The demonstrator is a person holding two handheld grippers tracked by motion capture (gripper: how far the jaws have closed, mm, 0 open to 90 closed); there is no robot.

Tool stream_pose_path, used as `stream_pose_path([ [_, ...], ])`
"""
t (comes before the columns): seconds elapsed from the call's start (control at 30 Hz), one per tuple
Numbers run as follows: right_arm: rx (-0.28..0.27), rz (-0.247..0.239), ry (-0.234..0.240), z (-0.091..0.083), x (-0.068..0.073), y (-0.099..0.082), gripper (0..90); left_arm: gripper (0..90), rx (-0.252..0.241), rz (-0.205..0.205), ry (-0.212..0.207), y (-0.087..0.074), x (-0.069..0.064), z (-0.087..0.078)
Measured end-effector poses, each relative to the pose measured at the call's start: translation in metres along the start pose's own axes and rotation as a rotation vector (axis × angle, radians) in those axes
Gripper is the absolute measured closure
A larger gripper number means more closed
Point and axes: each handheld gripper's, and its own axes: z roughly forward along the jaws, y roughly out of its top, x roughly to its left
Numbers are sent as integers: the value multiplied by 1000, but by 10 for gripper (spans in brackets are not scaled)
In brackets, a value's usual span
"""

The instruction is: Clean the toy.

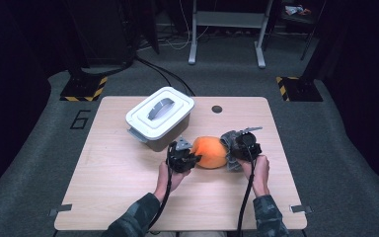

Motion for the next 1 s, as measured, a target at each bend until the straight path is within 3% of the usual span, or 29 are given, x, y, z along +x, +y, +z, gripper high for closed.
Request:
stream_pose_path([
  [0.03, 20, 22, 1, 3, -2, -1, 692, 796, 3, 1, 0, 0, 0, 0],
  [0.27, 73, 36, 14, 28, -13, -11, 692, 795, 5, 5, -2, 0, 1, -1],
  [0.37, 63, 32, 0, 24, -14, -9, 693, 796, 6, 3, -2, 0, 2, -1],
  [0.47, 29, 19, -21, 7, -12, -2, 694, 796, 2, -2, -4, 0, 3, -1],
  [0.63, -63, -46, -2, -25, 6, 13, 693, 795, 2, 3, -2, 0, 2, -1],
  [0.77, -115, -102, 54, -42, 30, 25, 693, 795, 2, 5, -1, 0, 2, -1],
  [0.9, -139, -137, 115, -47, 51, 34, 692, 795, 1, 11, -6, 1, 1, -1],
  [1.0, -144, -154, 149, -42, 62, 39, 691, 794, -4, 18, -2, 1, -1, -1],
])
